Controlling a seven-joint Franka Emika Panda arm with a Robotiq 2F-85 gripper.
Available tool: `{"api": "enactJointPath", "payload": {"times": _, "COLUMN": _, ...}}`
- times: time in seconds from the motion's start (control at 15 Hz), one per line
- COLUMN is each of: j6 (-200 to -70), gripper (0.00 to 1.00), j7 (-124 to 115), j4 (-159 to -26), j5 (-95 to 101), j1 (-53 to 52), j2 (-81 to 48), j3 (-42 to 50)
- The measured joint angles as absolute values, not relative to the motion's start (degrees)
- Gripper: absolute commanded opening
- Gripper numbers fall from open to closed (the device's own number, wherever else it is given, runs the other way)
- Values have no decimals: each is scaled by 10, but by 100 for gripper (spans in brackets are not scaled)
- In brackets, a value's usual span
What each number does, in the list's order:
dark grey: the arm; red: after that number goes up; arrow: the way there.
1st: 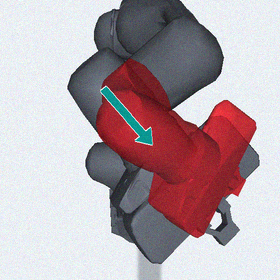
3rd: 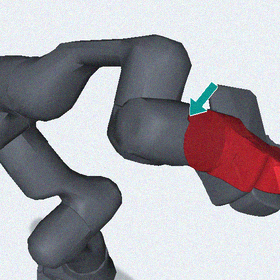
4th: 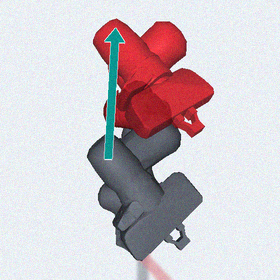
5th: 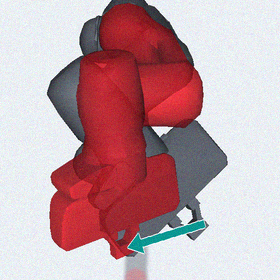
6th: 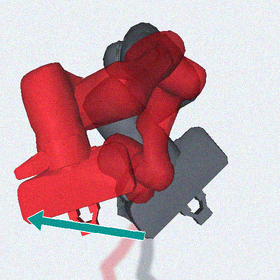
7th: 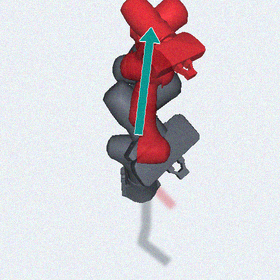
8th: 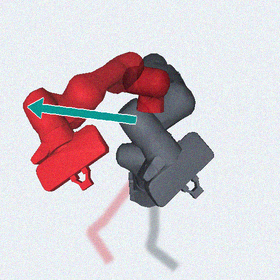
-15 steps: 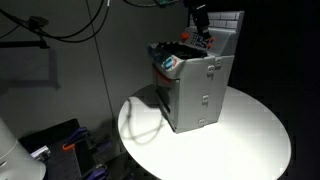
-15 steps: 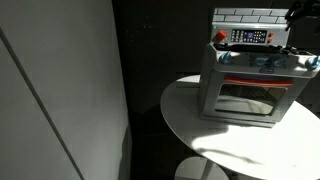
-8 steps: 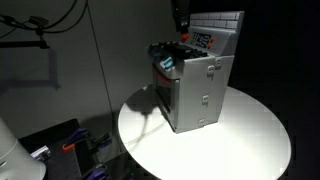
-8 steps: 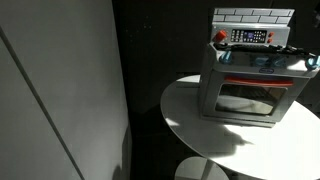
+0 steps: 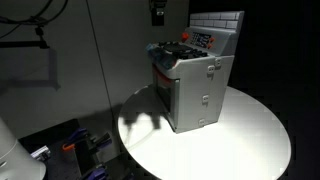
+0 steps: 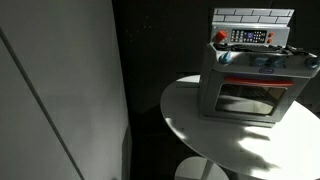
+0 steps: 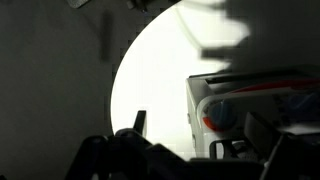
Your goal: Push the top right button on the toy stove
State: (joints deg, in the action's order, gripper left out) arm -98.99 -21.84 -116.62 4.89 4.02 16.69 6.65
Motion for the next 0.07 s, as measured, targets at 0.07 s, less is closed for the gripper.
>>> {"api": "enactJointPath", "payload": {"times": 0.07, "j6": -988, "gripper": 100, "j7": -217, "j4": -1170, "j5": 49, "j1": 41, "j2": 171, "j3": 66}}
